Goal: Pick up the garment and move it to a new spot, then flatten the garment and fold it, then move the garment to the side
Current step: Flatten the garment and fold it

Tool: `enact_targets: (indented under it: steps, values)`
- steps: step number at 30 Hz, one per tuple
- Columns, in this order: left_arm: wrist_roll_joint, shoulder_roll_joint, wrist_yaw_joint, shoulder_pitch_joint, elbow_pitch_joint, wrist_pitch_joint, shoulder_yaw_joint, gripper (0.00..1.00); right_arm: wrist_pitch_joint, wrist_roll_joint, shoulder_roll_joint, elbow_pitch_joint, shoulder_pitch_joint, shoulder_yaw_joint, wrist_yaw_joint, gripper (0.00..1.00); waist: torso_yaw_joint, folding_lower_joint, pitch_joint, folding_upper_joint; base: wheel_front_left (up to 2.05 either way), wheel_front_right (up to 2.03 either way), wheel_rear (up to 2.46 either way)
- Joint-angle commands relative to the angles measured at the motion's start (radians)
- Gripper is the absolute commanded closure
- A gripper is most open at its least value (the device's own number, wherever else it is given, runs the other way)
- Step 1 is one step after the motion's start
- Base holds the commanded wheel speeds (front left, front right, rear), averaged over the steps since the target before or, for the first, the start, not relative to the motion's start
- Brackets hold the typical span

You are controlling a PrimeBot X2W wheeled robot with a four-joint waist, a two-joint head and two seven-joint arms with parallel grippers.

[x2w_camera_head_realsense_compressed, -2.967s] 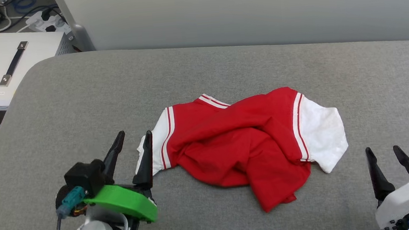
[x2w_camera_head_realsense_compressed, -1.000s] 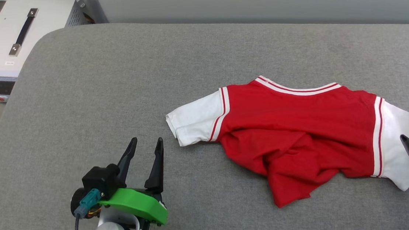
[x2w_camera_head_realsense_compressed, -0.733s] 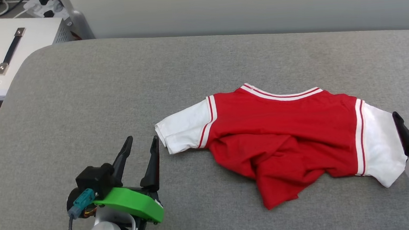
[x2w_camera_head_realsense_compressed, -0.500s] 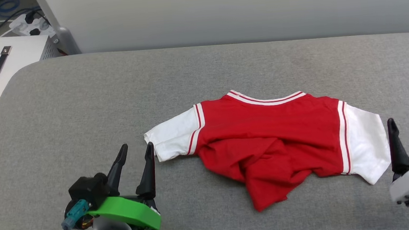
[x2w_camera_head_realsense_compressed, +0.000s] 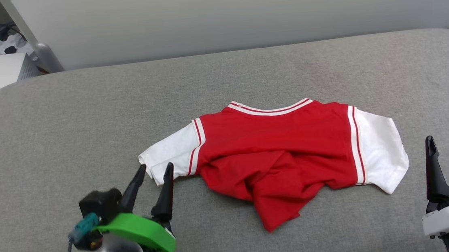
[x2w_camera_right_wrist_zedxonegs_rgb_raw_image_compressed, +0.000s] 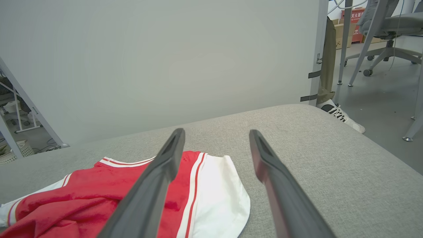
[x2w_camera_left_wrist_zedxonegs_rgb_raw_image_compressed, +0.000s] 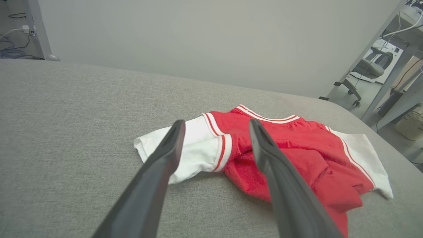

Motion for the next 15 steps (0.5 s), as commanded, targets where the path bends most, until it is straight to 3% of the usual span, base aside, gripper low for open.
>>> enact_targets:
  steps: [1,5,12,15]
  values:
    - [-0.012,0.038,-0.003,-0.06,0.007,0.032,-0.005,0.0,0.006,-0.005,0.003,-0.012,-0.006,0.004,-0.001,0.0,-0.021,0.0,0.028,0.0,0.0,0.0,0.0]
    - [-0.041,0.114,-0.003,-0.191,0.068,0.224,-0.022,0.0,0.019,-0.009,0.004,-0.024,-0.017,0.006,-0.001,0.0,-0.043,0.0,0.064,0.0,0.0,0.0,0.0]
    - [-0.144,0.198,0.023,-0.407,0.182,0.743,-0.052,0.0,0.034,-0.01,0.006,-0.022,-0.039,0.021,-0.001,0.0,-0.084,0.0,0.128,0.0,0.0,0.0,0.0]
    - [-0.161,0.217,0.039,-0.476,0.2,0.86,-0.055,0.0,0.032,-0.008,0.007,-0.018,-0.049,0.032,-0.001,0.0,-0.099,0.0,0.152,0.0,0.0,0.0,0.0]
